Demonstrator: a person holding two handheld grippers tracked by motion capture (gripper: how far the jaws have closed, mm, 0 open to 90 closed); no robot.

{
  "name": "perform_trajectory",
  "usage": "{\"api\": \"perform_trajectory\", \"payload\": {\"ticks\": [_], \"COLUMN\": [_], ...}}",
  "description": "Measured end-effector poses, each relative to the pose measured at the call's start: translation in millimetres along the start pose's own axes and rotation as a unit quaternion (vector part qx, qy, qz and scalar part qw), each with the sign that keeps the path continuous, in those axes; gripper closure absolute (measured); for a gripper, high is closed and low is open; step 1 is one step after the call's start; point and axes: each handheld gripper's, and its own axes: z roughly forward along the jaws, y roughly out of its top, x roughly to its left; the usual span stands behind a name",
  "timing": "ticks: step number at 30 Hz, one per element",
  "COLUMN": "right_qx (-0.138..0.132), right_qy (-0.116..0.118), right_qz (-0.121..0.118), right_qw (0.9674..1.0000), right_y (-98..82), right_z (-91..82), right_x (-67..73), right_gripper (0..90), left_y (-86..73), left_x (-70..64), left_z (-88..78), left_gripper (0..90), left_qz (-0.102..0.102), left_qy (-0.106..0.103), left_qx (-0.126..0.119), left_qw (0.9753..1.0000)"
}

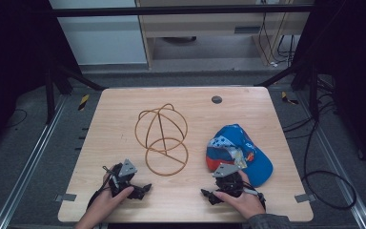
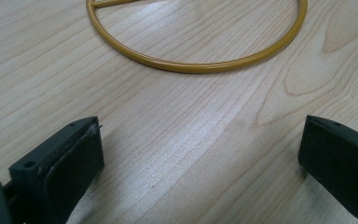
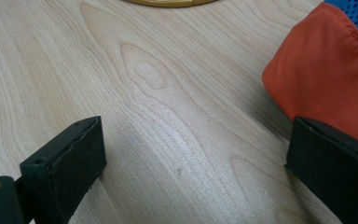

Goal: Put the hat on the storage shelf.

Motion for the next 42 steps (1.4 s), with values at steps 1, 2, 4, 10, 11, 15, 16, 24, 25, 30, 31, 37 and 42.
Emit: {"api": "perform_trajectory", "payload": {"ticks": [1, 2, 4, 10, 11, 15, 16, 24, 25, 30, 31, 37, 42], "right_qx": [0.000, 0.000, 0.000, 0.000, 0.001, 0.000, 0.001, 0.007, 0.007, 0.004, 0.008, 0.015, 0.025], "right_qy": [0.000, 0.000, -0.001, -0.004, -0.004, -0.006, -0.007, -0.012, -0.016, -0.027, -0.030, -0.046, -0.077], "right_qz": [0.000, 0.001, 0.002, 0.004, 0.004, 0.007, 0.010, 0.024, 0.020, 0.020, 0.022, 0.041, 0.038], "right_qw": [1.0000, 1.0000, 1.0000, 1.0000, 1.0000, 1.0000, 0.9999, 0.9996, 0.9996, 0.9994, 0.9993, 0.9980, 0.9960], "right_y": [0.0, 0.1, 0.4, 0.6, 0.6, 0.4, 0.4, 4.2, 6.7, 12.9, 13.1, 11.3, 16.1], "right_z": [0.0, 0.1, 0.4, 0.7, 0.6, 0.4, 0.0, -13.4, -20.2, -40.3, -44.5, -66.7, -94.9], "right_x": [0.0, 0.0, 0.1, 0.4, 0.3, 0.4, -0.1, -2.4, -2.4, -8.3, -11.7, -29.3, -47.2], "right_gripper": [4.5, 4.3, 4.1, 4.0, 4.0, 4.4, 4.7, 10.0, 9.7, 10.4, 12.0, 17.1, 23.3], "left_y": [0.0, 0.0, -0.1, -0.1, -0.1, -0.1, -0.1, -0.1, -0.2, -0.2, -0.2, -0.1, -0.1], "left_x": [0.0, 0.0, -0.3, -0.6, -0.6, -0.6, -0.7, -0.8, -0.9, -0.9, -0.9, -0.7, -0.7], "left_z": [0.0, 0.0, -0.1, -0.1, -0.1, -0.1, -0.1, -0.1, -0.1, -0.1, -0.1, -0.1, -0.1], "left_gripper": [0.0, 0.0, 0.0, 0.0, 0.0, 0.0, 0.0, 0.0, 0.0, 0.0, 0.0, 0.0, 0.0], "left_qz": [0.000, 0.000, 0.000, 0.000, 0.000, 0.000, -0.001, -0.001, -0.001, -0.001, -0.001, -0.001, -0.001], "left_qy": [0.000, 0.000, 0.000, 0.000, 0.000, 0.000, 0.000, 0.001, 0.001, 0.001, 0.001, 0.000, 0.000], "left_qx": [0.000, 0.000, 0.000, 0.000, 0.000, 0.000, 0.000, 0.000, 0.000, 0.000, 0.000, 0.000, 0.000], "left_qw": [1.0000, 1.0000, 1.0000, 1.0000, 1.0000, 1.0000, 1.0000, 1.0000, 1.0000, 1.0000, 1.0000, 1.0000, 1.0000]}}
